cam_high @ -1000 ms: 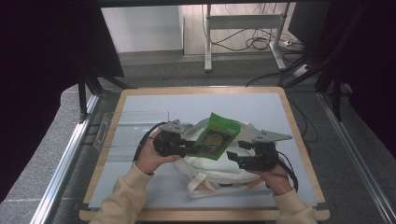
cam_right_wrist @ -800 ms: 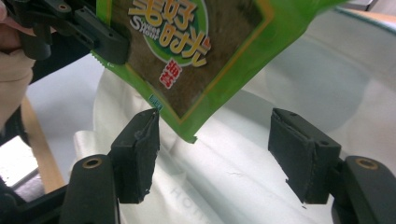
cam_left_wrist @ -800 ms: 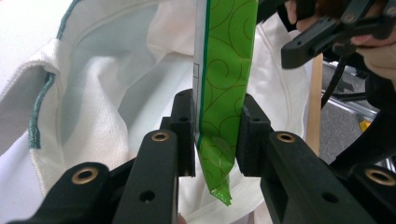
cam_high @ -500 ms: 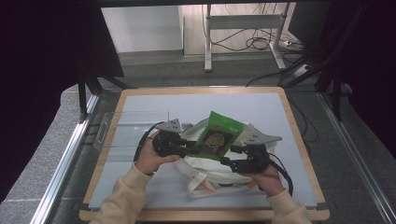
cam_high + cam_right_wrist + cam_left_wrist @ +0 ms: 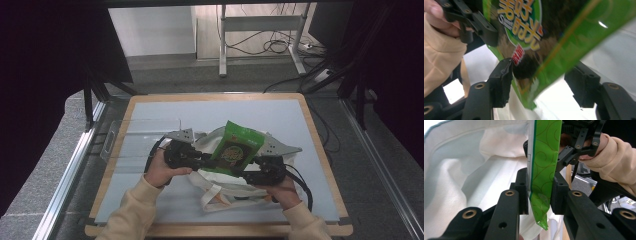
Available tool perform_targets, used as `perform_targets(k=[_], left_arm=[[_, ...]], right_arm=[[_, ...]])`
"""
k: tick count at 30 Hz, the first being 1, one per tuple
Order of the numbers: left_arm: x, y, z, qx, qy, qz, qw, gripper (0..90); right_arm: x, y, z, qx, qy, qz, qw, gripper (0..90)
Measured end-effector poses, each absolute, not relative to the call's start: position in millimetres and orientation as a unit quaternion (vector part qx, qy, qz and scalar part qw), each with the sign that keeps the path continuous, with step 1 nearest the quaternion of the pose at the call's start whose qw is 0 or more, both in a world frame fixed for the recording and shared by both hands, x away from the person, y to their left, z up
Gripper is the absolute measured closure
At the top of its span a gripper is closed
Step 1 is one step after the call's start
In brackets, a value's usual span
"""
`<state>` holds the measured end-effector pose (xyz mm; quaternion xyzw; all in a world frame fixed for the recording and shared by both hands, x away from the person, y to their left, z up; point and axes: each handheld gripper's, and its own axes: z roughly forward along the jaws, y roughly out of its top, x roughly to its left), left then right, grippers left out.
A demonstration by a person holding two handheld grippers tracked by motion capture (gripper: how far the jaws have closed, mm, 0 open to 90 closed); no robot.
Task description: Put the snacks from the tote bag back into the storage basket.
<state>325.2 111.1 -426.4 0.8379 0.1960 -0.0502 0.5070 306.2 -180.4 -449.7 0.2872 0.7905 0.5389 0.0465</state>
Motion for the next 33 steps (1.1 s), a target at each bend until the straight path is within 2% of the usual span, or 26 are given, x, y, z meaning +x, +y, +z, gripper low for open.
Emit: perform_targets(k=[8, 13, 21, 33], left_arm=[[328.6, 112.6, -429.9, 0.842, 0.194, -0.053, 0.501, 70.9], [332.5, 110.3, -438.8, 0.85, 0.194, -0.04, 0.488, 61.8], [332.3, 112.7, -437.9, 0.846, 0.2, -0.016, 0.494, 45.0], [328.0, 120.5, -429.8, 0.846, 0.208, 0.014, 0.49, 36.1]], right_arm=[[303.8, -180.3, -449.1, 0.273, 0.784, 0.556, 0.03, 59.3], [303.5, -181.1, -447.4, 0.261, 0.786, 0.56, 0.017, 69.6], [303.4, -182.8, -444.8, 0.256, 0.794, 0.55, 0.028, 70.8], [306.0, -186.7, -437.1, 0.26, 0.804, 0.532, 0.05, 70.8]])
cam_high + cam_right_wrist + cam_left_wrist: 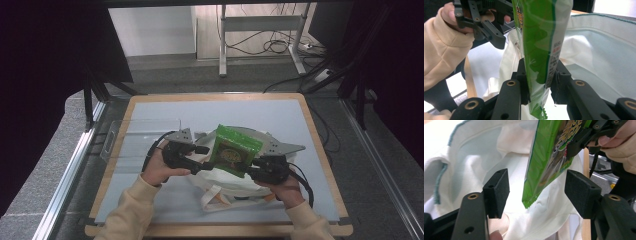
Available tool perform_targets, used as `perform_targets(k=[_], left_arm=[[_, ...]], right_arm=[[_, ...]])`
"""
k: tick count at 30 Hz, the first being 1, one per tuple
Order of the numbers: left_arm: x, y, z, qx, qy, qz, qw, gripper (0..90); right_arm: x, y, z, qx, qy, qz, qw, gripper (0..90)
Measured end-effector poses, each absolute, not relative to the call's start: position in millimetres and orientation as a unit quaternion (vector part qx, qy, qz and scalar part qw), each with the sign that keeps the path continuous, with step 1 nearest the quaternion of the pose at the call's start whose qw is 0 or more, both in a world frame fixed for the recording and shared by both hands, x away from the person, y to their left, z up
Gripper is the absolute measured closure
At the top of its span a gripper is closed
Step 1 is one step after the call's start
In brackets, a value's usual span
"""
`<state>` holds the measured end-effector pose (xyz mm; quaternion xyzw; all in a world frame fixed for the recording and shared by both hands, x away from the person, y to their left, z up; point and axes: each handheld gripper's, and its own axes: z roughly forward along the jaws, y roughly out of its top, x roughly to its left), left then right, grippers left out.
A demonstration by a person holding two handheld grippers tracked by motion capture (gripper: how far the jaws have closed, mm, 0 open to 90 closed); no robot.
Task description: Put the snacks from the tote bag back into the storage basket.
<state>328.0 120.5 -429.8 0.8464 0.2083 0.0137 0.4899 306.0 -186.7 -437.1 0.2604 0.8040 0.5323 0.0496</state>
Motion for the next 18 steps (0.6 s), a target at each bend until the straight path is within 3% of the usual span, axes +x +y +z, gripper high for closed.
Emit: perform_targets(k=[8, 18], left_arm=[[327.3, 127.2, -426.2, 0.84, 0.219, 0.022, 0.495, 35.3], [327.9, 127.3, -427.0, 0.845, 0.22, 0.026, 0.487, 34.9]], right_arm=[[310.9, -185.0, -422.8, 0.253, 0.823, 0.502, 0.084, 70.8], [324.9, -182.1, -419.3, 0.25, 0.831, 0.487, 0.095, 70.8]])
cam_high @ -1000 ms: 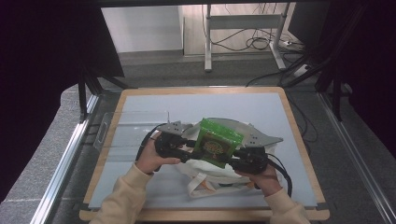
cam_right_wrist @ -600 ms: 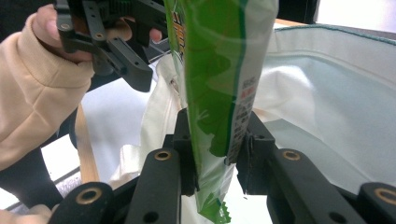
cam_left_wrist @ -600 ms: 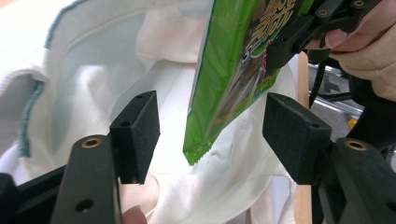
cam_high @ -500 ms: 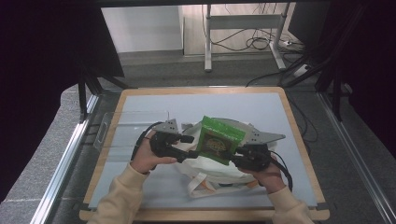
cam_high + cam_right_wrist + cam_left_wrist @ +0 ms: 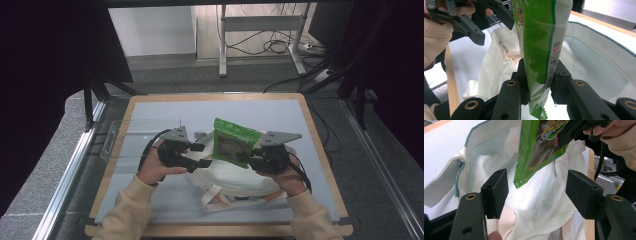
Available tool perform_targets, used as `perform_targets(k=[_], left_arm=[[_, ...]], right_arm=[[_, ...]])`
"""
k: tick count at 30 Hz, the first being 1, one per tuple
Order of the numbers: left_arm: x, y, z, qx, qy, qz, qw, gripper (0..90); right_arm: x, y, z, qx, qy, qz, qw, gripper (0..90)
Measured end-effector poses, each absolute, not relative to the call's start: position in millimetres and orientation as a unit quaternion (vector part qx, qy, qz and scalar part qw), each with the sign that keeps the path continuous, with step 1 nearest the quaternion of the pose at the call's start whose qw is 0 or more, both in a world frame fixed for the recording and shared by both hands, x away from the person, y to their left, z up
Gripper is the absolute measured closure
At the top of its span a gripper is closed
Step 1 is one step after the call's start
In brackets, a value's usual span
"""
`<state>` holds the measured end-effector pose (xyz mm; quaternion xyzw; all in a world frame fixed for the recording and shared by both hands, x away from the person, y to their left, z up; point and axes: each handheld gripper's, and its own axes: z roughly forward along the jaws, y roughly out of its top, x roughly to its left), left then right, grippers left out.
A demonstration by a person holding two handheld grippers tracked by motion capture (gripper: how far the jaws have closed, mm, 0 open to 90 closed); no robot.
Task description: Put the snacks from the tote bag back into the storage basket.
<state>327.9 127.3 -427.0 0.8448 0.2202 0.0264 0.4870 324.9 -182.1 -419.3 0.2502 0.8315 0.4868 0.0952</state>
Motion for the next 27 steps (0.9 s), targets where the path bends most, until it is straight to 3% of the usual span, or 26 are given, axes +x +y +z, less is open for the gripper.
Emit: perform_targets(k=[27], left_arm=[[323.4, 122.5, -421.2, 0.853, 0.216, 0.052, 0.471, 33.6]], right_arm=[[330.2, -186.8, -430.3, 0.232, 0.869, 0.426, 0.103, 70.8]])
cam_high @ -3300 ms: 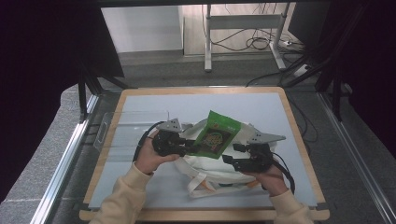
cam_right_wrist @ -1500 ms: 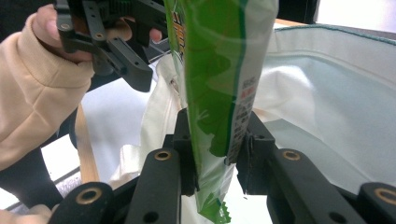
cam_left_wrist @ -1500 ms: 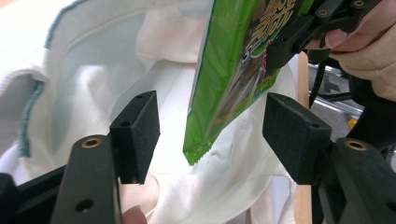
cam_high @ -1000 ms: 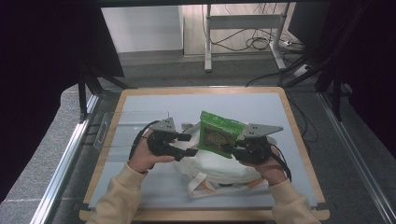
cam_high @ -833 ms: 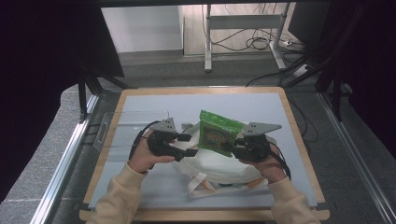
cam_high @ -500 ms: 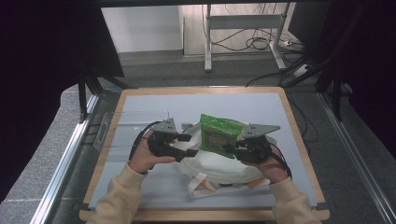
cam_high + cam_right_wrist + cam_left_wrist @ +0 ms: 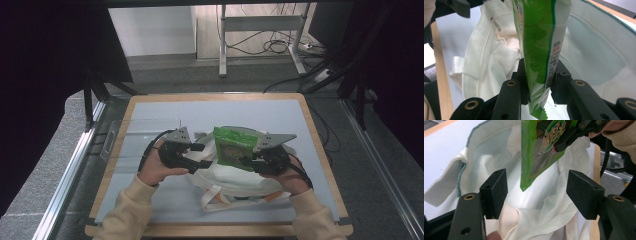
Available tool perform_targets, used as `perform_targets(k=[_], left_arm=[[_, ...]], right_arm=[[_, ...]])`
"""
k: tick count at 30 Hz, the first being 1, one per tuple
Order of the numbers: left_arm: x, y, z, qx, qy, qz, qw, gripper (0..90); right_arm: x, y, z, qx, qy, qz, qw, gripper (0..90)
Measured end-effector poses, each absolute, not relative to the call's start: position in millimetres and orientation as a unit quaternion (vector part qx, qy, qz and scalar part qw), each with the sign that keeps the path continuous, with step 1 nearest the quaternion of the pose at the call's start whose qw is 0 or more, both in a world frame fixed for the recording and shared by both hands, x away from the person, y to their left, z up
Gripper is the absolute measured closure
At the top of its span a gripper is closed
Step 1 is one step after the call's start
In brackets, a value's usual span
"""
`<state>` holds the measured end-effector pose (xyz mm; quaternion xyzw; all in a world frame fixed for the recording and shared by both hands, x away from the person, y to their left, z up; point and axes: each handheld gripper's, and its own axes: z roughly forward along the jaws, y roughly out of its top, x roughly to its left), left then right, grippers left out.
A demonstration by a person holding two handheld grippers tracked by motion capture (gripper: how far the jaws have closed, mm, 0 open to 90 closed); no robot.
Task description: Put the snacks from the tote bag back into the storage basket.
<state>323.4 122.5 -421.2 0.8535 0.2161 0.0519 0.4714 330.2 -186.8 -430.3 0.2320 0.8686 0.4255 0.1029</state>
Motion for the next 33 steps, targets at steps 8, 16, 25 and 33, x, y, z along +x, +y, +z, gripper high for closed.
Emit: perform_targets(k=[8, 16, 25, 33], left_arm=[[324.7, 124.1, -408.3, 0.853, 0.215, 0.067, 0.471, 33.0], [329.6, 120.9, -391.1, 0.864, 0.201, 0.08, 0.455, 32.5], [345.5, 106.2, -379.7, 0.884, 0.176, 0.07, 0.428, 32.6], [358.7, 85.0, -381.7, 0.916, 0.136, 0.027, 0.376, 37.5]], right_arm=[[335.2, -187.0, -434.6, 0.218, 0.882, 0.407, 0.093, 70.8], [335.9, -180.8, -436.6, 0.2, 0.895, 0.388, 0.089, 70.8], [336.8, -174.8, -441.8, 0.187, 0.909, 0.363, 0.085, 70.8], [334.8, -169.9, -444.8, 0.168, 0.92, 0.343, 0.086, 70.8]])
